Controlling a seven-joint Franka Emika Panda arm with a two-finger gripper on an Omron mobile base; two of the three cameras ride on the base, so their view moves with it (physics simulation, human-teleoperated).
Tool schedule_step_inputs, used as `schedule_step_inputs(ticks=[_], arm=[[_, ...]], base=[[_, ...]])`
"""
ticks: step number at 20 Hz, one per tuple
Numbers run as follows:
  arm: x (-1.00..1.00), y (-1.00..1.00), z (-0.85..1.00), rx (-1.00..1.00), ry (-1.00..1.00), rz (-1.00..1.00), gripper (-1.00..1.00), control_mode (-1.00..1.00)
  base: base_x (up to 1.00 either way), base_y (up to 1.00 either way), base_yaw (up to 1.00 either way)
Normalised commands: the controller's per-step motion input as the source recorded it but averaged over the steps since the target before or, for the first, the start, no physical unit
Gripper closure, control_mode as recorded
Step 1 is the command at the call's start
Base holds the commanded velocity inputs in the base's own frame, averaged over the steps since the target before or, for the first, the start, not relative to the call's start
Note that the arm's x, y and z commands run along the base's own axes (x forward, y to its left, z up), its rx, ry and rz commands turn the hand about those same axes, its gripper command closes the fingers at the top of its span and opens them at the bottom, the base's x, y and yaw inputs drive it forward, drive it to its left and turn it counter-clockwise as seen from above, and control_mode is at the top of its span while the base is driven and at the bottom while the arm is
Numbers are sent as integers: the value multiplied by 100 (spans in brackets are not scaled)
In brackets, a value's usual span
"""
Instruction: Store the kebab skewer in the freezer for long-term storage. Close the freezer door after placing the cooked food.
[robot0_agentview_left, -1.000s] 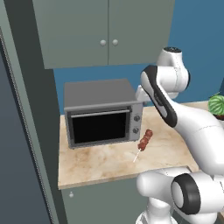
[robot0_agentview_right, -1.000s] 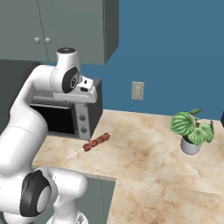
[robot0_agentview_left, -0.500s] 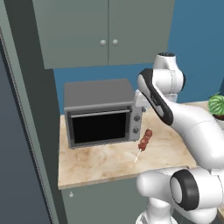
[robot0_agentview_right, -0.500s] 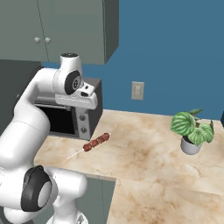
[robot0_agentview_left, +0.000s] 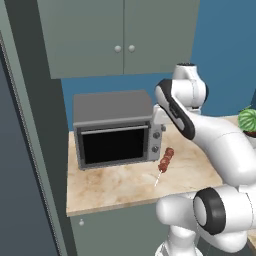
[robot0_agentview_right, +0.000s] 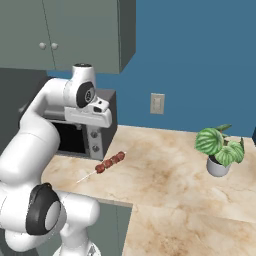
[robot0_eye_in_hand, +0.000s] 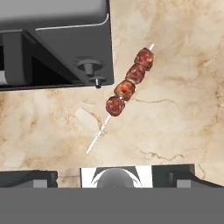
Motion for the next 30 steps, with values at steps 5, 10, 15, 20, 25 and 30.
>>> schedule_step_inputs(ticks=[5, 10, 15, 20, 25, 30], arm=[[0, 0, -31, -1, 0, -2, -100, -100], [-10, 0, -43, 0, 0, -9, -100, -100], [-1, 0, -34, 0, 0, -10, -100, -100], [0, 0, -39, 0, 0, -11, -100, -100], [0, 0, -50, 0, 0, -11, -100, -100], [0, 0, -51, 0, 0, -11, -100, -100]], base=[[0, 0, 0], [0, 0, 0], [0, 0, 0], [0, 0, 0], [0, 0, 0], [0, 0, 0]])
